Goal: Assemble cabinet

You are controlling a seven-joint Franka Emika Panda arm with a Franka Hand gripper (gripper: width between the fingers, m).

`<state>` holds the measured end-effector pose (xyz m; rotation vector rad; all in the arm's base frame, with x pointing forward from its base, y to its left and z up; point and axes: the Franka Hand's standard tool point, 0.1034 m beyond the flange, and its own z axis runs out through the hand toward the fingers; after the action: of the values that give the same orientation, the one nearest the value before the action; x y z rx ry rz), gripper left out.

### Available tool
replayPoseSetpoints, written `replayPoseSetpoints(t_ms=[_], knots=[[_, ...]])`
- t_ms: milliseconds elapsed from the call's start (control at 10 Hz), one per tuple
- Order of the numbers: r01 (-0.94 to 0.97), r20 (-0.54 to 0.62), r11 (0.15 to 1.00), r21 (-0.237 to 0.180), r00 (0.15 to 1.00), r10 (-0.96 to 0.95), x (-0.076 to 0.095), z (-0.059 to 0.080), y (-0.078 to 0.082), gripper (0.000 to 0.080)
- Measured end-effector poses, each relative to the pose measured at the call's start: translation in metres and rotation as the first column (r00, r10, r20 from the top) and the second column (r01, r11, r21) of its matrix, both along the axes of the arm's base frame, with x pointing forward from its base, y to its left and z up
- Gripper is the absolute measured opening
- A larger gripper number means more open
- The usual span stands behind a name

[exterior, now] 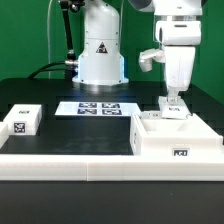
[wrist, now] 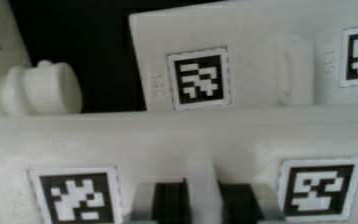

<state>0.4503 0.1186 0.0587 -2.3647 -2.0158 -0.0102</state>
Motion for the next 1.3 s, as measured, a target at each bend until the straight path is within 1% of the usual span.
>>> replayPoseSetpoints(t_ms=[700,800,900,1300], knots=[[0.003,-0.02,1.0,-0.006,1.0,-0.003,-0.0012,-0.0027,-0.0019,0.0069],[-0.049,-0.016,0.999,-0.004,0.999,0.049,-0.0003,-0.0014,-0.003,0.0069],[-0.063,-0.015,0.998,-0.005,0.998,0.063,0.0001,0.0001,-0.0034,0.0069],[-0.069,-0.02,0.998,-0.006,0.997,0.069,-0.001,-0.0009,-0.0036,0.0069]])
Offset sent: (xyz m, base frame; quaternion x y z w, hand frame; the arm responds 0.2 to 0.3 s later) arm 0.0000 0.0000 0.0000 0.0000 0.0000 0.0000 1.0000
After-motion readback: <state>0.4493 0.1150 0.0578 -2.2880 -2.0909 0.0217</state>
